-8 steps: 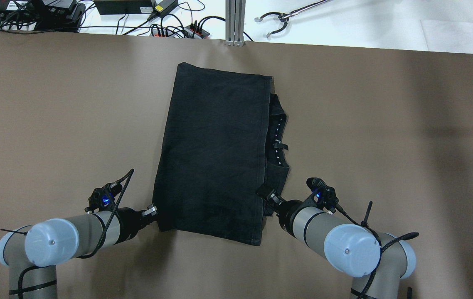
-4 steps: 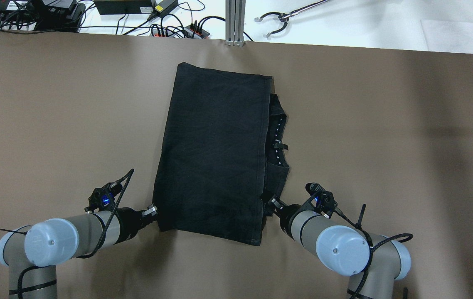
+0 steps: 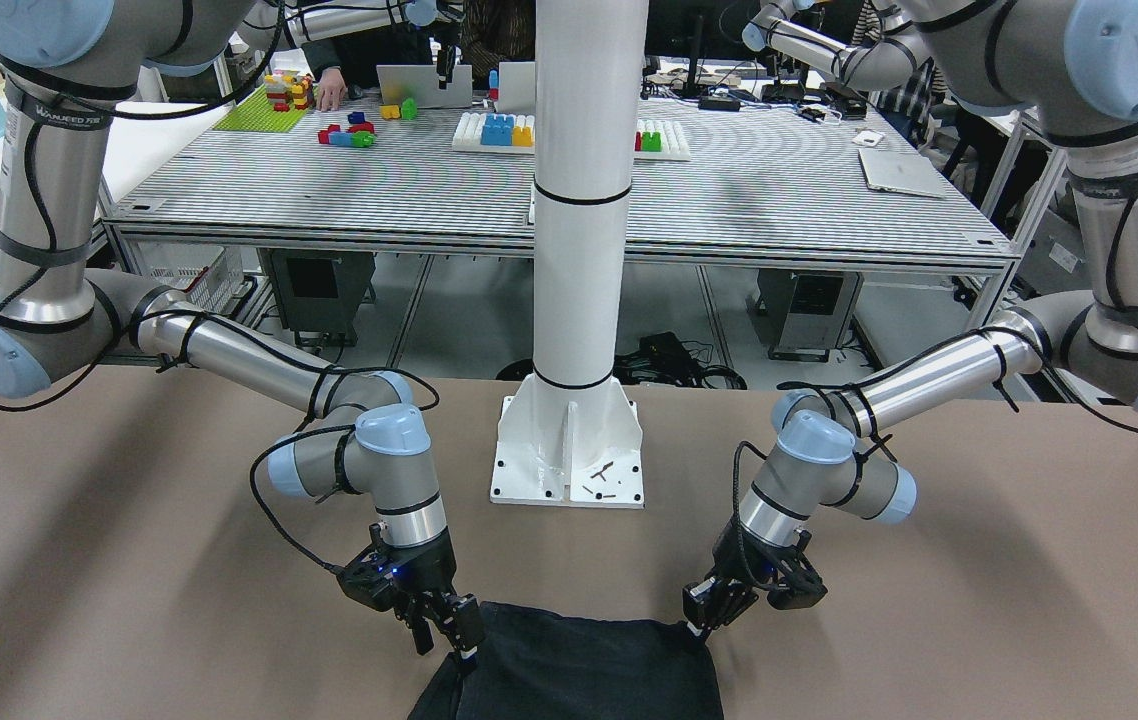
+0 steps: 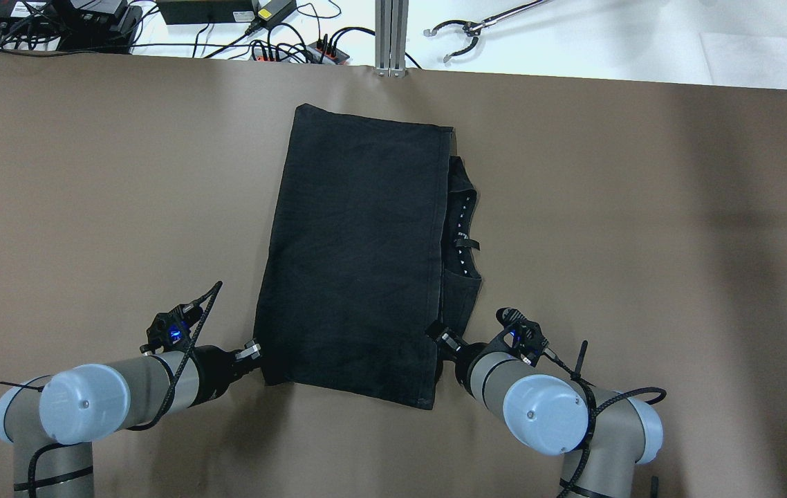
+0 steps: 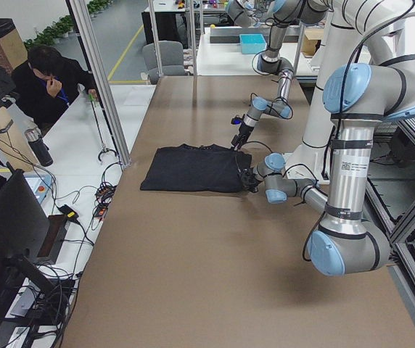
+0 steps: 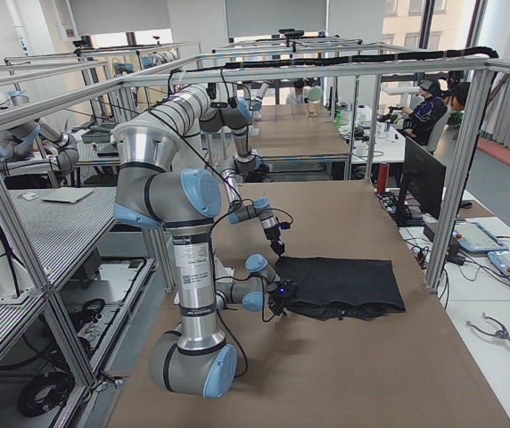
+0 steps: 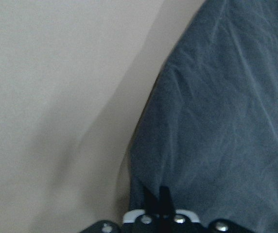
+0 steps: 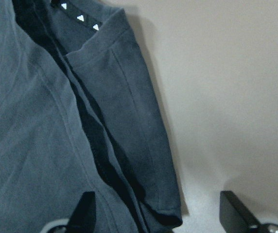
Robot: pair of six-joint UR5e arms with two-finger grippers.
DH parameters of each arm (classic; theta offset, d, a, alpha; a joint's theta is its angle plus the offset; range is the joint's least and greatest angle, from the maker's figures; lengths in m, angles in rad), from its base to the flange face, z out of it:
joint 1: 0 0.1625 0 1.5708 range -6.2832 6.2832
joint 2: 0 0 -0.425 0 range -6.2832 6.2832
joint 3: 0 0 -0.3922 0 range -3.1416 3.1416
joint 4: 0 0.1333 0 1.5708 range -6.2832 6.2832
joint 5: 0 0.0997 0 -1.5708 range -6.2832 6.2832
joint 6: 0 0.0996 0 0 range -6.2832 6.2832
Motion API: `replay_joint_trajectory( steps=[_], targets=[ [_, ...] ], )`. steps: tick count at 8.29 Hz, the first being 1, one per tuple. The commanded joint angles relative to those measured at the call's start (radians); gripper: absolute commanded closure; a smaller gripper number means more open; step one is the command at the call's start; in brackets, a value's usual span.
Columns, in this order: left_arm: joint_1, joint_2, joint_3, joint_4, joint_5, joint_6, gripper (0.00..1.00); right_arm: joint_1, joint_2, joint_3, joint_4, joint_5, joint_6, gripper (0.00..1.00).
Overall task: Fold clothes
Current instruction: 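Grasp the near corners of the folded shirt with both grippers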
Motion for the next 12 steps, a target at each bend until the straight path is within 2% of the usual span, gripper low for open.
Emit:
replay_joint_trajectory(
  steps=[1,3,5,6,10,12],
  targets=[
    [0.000,0.001,-0.001,0.000,0.000,0.002,1.00,-0.004,0.027,-0.017,-0.026,-0.012,0.010,0.10],
    [0.000,0.002,0.001,0.000,0.000,0.002,1.00,-0.004,0.057,-0.019,-0.061,-0.018,0.012,0.12],
    [0.000,0.005,0.001,0.000,0.000,0.002,1.00,-0.010,0.059,-0.019,-0.062,-0.038,0.056,0.33],
    [0.000,0.004,0.001,0.000,-0.002,0.002,1.00,-0.018,0.059,-0.019,-0.064,-0.051,0.059,0.39],
    [0.000,0.002,-0.001,0.001,-0.002,0.003,1.00,-0.019,0.071,-0.019,-0.069,-0.053,0.064,0.42],
    [0.000,-0.001,-0.001,0.001,-0.003,0.003,1.00,-0.019,0.089,-0.019,-0.091,-0.053,0.065,0.49]
  ],
)
